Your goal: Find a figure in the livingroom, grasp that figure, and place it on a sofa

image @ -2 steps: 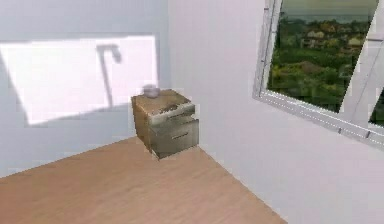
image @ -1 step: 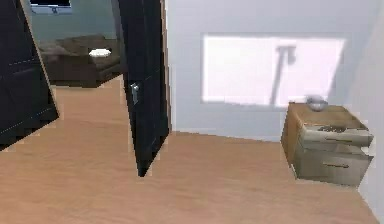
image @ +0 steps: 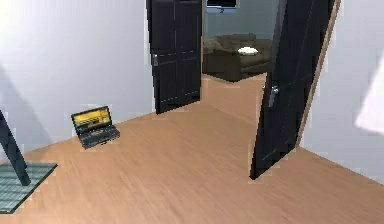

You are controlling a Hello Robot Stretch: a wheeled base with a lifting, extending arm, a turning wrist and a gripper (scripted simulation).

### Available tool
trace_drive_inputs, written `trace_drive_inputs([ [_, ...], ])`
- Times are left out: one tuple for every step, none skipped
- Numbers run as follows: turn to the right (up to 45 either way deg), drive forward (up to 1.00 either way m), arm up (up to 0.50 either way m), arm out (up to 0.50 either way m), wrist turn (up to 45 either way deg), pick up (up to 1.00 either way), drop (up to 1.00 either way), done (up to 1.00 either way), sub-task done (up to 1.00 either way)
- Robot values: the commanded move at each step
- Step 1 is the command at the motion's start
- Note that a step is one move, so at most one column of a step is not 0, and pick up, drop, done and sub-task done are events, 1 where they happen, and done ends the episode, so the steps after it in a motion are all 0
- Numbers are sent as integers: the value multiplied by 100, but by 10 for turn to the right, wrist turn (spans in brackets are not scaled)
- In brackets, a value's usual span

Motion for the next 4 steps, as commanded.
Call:
trace_drive_inputs([
  [0,65,0,0,0,0,0,0,0],
  [30,0,0,0,0,0,0,0,0],
  [0,100,0,0,0,0,0,0,0],
  [90,0,0,0,0,0,0,0,0],
])
